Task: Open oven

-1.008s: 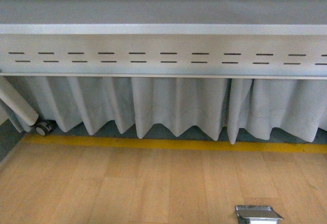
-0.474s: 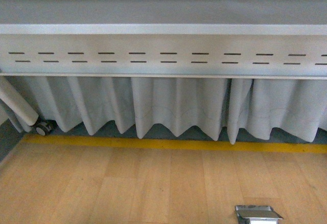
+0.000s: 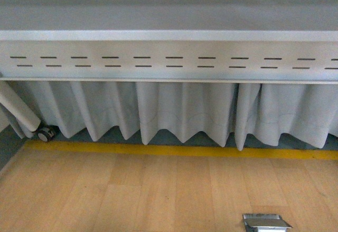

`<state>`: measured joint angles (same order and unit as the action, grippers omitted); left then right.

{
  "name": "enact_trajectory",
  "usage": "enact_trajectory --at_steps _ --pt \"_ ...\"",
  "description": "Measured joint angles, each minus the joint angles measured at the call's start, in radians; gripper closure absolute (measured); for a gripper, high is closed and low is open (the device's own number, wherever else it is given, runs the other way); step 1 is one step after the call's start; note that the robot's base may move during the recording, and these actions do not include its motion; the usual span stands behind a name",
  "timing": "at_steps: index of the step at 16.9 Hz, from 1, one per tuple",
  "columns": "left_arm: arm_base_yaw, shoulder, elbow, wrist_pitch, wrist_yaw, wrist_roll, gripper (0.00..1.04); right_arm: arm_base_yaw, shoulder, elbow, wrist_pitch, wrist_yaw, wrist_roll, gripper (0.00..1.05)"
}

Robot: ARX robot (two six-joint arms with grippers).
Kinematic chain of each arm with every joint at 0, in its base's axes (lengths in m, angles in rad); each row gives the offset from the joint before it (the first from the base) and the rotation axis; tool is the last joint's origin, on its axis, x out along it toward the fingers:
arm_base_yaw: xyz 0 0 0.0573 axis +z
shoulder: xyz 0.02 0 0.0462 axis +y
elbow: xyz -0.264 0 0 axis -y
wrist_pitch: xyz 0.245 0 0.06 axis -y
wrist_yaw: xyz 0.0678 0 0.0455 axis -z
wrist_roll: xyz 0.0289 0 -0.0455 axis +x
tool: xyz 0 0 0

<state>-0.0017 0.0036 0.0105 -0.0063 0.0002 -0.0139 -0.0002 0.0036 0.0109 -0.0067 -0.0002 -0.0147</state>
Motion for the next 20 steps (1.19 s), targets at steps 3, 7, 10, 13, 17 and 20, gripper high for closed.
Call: enact_trajectory --at_steps 3,7,10,13,17,20 --pt "0.0 0.0 0.0 0.001 0.002 0.0 0.07 0.0 0.0 0.0 0.002 0.0 0.0 0.06" --pt "0.0 0.0 0.0 0.003 -0.001 0.001 0.07 0.0 0.0 0.0 0.002 -0.001 0.0 0.06" --pt "0.0 0.0 0.0 0.002 -0.001 0.0 0.07 0.0 0.0 0.0 0.002 0.0 0.0 0.06" --pt "0.0 0.0 0.0 0.003 0.0 0.001 0.07 0.0 0.0 0.0 0.002 0.0 0.0 0.06" --pt "0.0 0.0 0.0 0.003 0.0 0.001 0.07 0.0 0.0 0.0 0.002 0.0 0.0 0.06" --pt "0.0 0.0 0.0 0.002 0.0 0.001 0.07 0.0 0.0 0.0 0.003 0.0 0.0 0.06"
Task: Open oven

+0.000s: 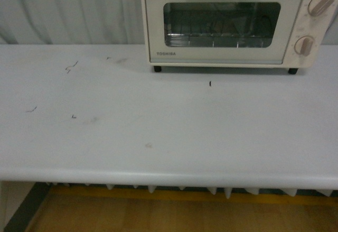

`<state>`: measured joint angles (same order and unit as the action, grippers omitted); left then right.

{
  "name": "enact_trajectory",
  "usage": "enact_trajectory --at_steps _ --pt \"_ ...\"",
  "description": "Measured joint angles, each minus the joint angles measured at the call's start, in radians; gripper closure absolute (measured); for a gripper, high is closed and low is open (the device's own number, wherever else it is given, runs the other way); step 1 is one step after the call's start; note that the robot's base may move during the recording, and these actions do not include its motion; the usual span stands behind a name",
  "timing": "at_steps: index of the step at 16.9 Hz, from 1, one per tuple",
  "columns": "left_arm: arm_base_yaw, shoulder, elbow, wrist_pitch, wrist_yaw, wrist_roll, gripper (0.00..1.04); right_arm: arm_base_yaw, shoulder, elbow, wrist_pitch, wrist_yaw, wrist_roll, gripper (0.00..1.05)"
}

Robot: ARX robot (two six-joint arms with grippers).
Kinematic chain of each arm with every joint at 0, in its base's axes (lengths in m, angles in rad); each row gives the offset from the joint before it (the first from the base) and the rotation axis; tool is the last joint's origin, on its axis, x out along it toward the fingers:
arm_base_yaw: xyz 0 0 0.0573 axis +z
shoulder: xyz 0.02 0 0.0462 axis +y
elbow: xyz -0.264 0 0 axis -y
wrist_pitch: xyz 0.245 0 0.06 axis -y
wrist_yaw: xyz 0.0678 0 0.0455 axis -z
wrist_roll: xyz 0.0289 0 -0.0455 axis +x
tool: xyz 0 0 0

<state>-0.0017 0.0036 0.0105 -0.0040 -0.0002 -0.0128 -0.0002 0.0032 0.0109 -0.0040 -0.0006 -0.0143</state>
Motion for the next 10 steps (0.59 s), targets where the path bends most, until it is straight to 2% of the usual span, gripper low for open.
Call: enact_trajectory --at_steps 10 --pt "0.0 0.0 0.0 0.0 0.0 0.002 0.07 0.0 0.001 0.0 0.0 0.0 0.0 0.06"
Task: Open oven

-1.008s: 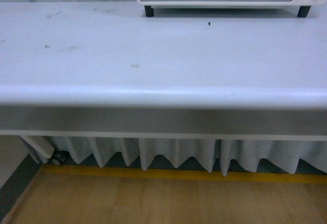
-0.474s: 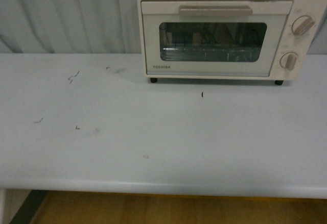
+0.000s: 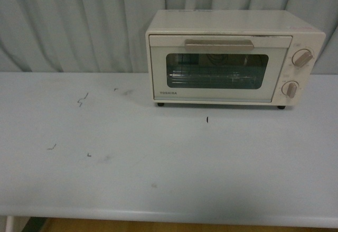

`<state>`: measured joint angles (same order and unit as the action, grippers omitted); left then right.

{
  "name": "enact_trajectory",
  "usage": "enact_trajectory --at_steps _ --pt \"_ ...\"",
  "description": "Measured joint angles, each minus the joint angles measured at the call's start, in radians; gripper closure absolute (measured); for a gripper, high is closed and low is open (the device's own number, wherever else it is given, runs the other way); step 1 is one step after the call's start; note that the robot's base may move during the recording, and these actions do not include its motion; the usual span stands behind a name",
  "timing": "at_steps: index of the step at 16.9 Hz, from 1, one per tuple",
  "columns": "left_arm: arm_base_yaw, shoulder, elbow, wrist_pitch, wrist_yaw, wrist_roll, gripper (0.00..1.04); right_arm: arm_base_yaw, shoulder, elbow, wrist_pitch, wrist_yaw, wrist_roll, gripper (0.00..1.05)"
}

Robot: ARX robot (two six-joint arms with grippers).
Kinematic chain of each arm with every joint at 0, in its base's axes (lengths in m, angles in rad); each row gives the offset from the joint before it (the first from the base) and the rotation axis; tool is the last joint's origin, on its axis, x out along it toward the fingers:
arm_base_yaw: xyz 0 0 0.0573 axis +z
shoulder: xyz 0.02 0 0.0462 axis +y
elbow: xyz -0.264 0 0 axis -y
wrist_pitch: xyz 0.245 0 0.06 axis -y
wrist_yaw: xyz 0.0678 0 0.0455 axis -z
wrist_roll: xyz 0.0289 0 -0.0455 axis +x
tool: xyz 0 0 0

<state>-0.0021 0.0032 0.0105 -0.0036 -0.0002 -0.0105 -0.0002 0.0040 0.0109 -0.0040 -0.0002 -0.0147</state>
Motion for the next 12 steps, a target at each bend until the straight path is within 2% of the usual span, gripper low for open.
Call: enact_trajectory --at_steps 12 --pt "0.0 0.0 0.0 0.0 0.0 0.0 0.07 0.0 0.0 0.0 0.0 0.0 0.0 0.06"
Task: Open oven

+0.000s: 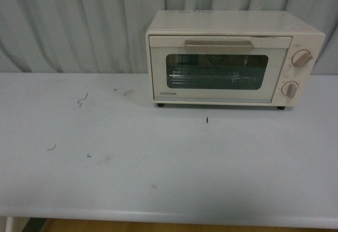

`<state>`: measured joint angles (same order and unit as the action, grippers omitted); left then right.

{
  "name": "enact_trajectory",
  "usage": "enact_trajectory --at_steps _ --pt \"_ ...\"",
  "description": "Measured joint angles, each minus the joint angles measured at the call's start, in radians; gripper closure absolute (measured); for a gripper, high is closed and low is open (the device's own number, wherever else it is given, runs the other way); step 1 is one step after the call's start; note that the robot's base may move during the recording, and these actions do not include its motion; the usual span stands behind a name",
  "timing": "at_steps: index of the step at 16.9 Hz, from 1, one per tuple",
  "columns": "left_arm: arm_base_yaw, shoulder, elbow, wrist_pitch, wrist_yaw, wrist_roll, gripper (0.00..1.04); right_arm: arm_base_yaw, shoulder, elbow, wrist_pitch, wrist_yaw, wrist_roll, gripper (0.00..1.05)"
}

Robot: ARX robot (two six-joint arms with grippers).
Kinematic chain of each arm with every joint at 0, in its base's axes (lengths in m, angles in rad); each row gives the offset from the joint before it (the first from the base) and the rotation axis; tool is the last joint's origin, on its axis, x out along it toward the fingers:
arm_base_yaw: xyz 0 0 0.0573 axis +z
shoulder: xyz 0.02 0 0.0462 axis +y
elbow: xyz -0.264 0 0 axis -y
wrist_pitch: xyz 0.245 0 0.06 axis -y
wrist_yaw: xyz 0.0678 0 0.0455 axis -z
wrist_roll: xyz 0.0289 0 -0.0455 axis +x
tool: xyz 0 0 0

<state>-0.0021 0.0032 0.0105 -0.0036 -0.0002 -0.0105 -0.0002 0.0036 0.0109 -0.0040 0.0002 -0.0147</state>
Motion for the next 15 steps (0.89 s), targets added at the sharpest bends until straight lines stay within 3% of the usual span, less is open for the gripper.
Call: enact_trajectory --at_steps 15 --pt "0.0 0.0 0.0 0.0 0.0 0.0 0.07 0.0 0.0 0.0 0.0 0.0 0.0 0.06"
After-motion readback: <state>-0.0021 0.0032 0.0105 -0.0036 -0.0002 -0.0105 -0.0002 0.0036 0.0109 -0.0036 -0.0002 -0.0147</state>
